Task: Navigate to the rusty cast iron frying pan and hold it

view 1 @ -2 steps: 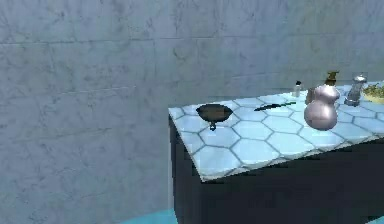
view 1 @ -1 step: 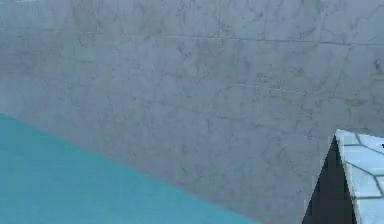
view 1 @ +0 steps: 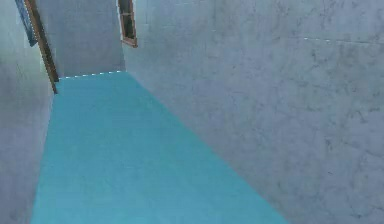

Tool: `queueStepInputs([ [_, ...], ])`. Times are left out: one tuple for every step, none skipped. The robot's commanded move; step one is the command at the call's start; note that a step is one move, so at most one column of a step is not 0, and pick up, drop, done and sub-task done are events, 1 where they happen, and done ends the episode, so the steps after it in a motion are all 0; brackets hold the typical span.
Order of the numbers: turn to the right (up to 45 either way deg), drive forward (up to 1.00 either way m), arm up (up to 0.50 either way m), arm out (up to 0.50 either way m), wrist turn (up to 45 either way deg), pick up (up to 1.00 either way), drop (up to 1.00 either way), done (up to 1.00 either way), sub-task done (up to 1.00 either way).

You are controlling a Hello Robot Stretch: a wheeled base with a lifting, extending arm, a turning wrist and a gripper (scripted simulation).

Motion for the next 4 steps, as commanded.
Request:
queueStepInputs([
  [45.0, 0.00, 0.00, 0.00, 0.0, 0.00, 0.00, 0.00, 0.00],
  [45.0, 0.00, 0.00, 0.00, 0.0, 0.00, 0.00, 0.00, 0.00],
  [21.0, 0.00, 0.00, 0.00, 0.0, 0.00, 0.00, 0.00, 0.00],
  [0.0, 0.35, 0.00, 0.00, 0.0, 0.00, 0.00, 0.00, 0.00],
])
